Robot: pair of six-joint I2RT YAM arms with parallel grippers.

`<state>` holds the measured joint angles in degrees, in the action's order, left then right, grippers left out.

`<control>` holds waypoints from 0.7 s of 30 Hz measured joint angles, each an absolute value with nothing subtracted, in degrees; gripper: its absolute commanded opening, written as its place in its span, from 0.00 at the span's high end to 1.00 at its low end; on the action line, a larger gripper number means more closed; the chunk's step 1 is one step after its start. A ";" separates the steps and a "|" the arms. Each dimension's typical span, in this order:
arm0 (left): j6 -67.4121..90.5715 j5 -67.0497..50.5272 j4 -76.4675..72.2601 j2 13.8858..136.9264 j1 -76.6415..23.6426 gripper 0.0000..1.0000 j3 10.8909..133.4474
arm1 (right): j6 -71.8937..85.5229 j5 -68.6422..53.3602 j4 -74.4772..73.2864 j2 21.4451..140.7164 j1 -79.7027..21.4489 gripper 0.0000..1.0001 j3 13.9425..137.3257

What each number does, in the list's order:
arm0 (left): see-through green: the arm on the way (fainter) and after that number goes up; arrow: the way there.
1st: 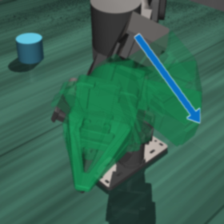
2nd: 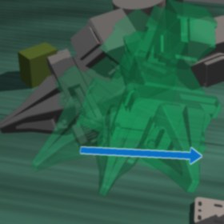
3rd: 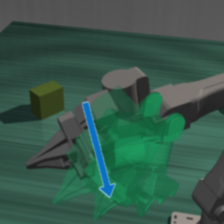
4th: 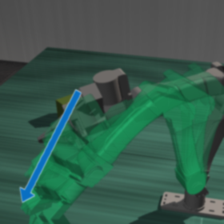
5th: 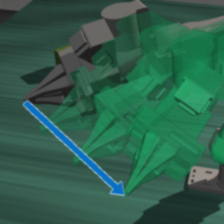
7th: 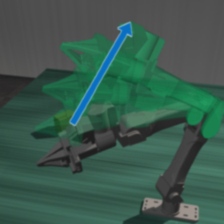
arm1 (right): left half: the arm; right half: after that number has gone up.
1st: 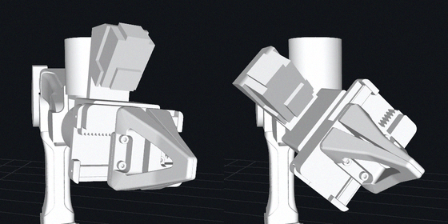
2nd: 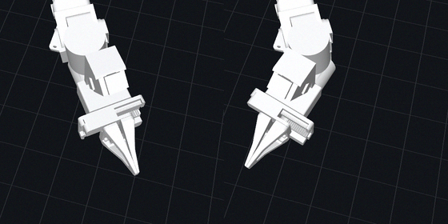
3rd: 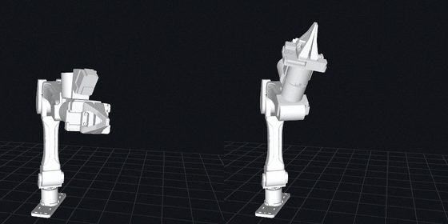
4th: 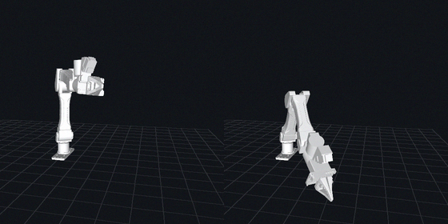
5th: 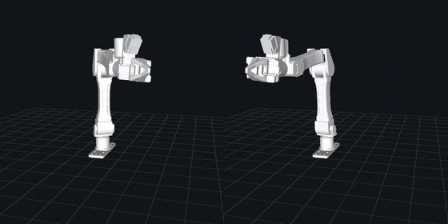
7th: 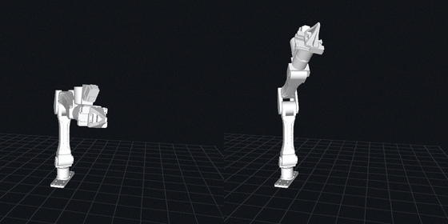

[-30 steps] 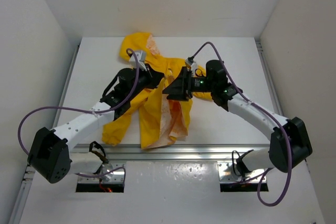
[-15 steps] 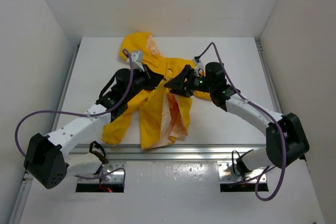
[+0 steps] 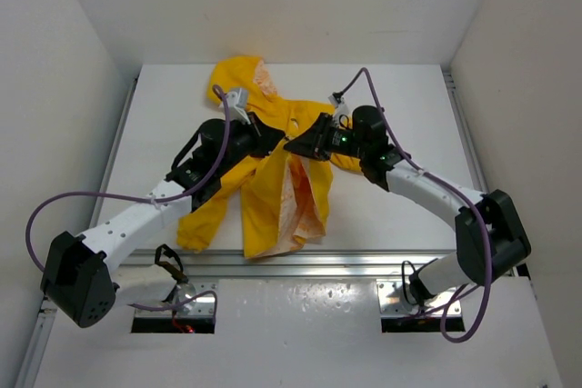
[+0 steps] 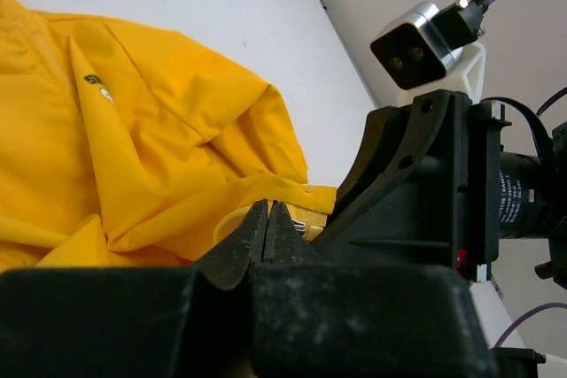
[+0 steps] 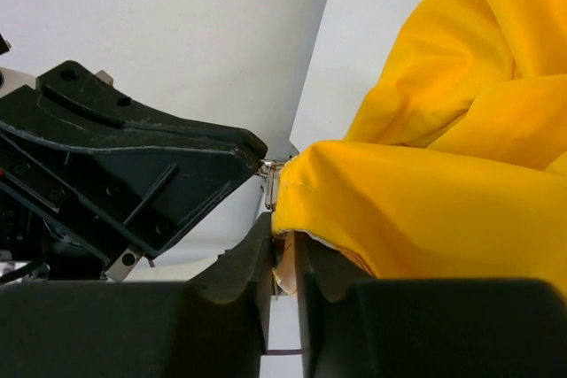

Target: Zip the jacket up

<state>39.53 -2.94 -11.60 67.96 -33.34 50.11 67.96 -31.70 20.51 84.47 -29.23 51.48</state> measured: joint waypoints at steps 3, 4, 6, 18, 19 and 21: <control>39.59 -3.36 -11.33 67.96 -33.45 1.00 50.11 | 66.70 -31.66 20.69 84.47 -29.43 1.00 51.48; 39.70 -3.40 -11.07 67.96 -33.45 1.00 50.11 | 66.32 -31.70 20.64 84.42 -29.45 1.00 51.48; 39.75 -3.42 -10.79 67.96 -33.45 1.00 50.11 | 65.54 -31.83 20.84 84.25 -29.39 1.00 51.33; 40.95 -8.56 -14.68 69.17 -36.86 1.00 50.35 | 55.05 -34.85 14.46 67.40 -24.56 1.00 45.08; 41.01 -8.54 -14.79 69.67 -36.86 1.00 50.35 | 54.37 -34.98 14.04 66.59 -24.16 1.00 44.97; 40.66 -7.97 -14.92 71.02 -36.80 1.00 50.33 | 52.07 -35.59 12.36 63.90 -23.11 1.00 44.56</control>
